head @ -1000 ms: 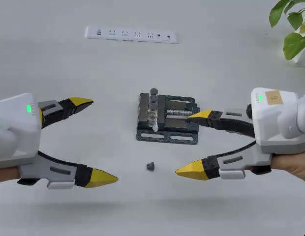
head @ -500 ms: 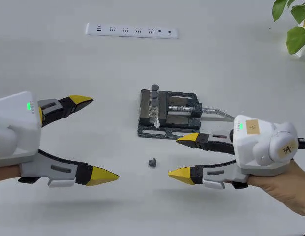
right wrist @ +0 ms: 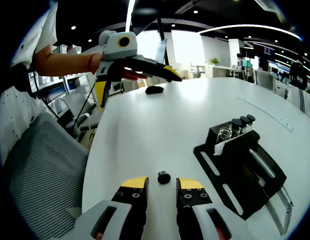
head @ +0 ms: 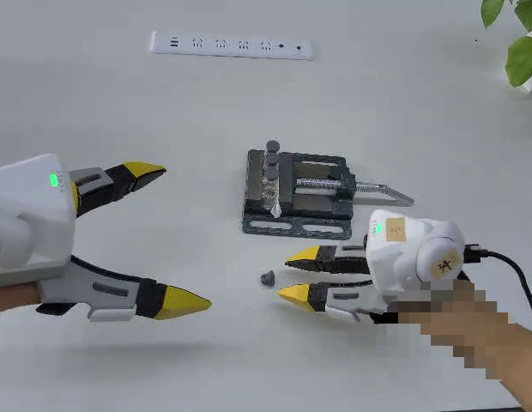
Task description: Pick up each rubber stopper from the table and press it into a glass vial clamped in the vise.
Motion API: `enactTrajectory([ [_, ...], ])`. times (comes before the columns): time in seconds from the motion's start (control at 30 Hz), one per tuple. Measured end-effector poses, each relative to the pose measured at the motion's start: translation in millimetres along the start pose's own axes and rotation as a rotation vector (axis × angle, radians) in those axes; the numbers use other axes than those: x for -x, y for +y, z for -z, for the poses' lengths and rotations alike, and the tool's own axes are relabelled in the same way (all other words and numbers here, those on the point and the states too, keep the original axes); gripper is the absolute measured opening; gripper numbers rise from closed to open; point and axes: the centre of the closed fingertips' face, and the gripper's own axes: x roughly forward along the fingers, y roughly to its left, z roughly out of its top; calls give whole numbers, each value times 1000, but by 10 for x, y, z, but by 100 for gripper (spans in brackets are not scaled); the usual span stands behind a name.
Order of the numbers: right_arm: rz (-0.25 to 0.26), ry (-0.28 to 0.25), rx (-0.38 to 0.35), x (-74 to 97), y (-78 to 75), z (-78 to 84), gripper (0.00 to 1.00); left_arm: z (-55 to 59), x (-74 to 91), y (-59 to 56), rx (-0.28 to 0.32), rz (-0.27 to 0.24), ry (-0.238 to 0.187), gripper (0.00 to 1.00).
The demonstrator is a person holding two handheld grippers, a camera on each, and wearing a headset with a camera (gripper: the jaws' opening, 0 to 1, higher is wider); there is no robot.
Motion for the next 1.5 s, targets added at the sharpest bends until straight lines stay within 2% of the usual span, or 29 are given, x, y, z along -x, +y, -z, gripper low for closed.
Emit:
enactTrajectory([
  [0.23,-13,11,2,-99,1,41,16,23,-4,-7,2,2,5,99],
  [0.73,-36,33,36,-159,-3,55,12,36,-18,-3,12,3,7,98],
  [1.1,-35,39,49,-151,-26,57,8,41,-27,-6,14,4,7,98],
  [1.5,-37,36,48,-157,-21,55,7,34,-31,0,11,3,6,98],
])
